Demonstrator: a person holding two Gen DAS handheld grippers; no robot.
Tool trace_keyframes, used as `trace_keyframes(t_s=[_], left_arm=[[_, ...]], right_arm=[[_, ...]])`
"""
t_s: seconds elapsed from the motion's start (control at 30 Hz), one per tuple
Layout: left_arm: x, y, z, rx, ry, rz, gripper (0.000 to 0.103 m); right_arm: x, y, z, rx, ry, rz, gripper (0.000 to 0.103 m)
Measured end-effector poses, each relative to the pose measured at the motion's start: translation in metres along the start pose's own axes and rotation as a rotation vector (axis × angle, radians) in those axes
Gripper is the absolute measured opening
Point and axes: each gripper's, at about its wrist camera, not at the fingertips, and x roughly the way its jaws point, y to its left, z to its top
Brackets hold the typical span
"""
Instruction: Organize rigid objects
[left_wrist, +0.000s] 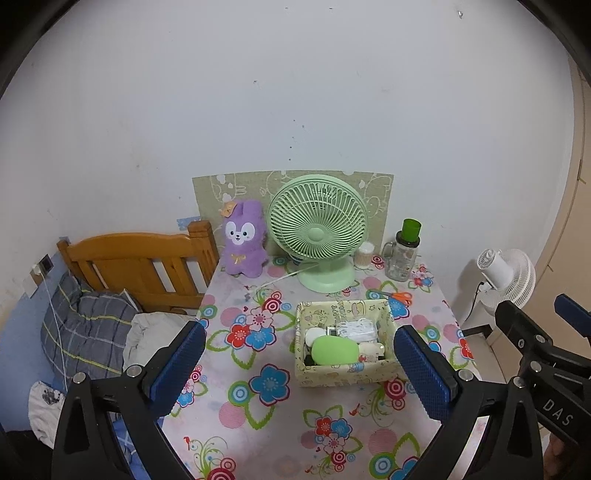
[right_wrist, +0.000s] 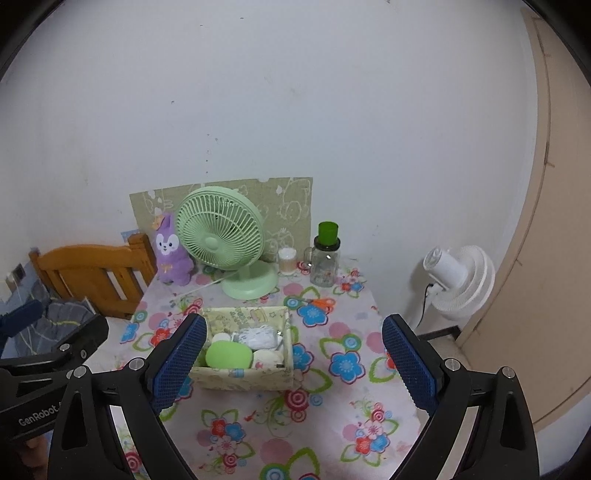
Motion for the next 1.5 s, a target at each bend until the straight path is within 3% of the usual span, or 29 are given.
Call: trace_keyframes(t_s=[1.2,1.37,1.5], left_arm=[[0.0012,-0.0004,0.0024,0.008,-0.013,0.040,0.103],[0.0020,0.0014,0.0026,-0.003,-0.010,0.050,0.103],[0.0031,0.0013,0.0024,-0.005,-0.010,0.058,0.103]], right_arm=[[0.0019,0.0052,0.0047,-0.074,-0.057,0.010,0.098],[0.0047,0.0040,0.0050,-0.057,-0.040,0.072,0.098],[0.0064,0.0053,0.0050,-0.054,-0.031,0.076,0.098]])
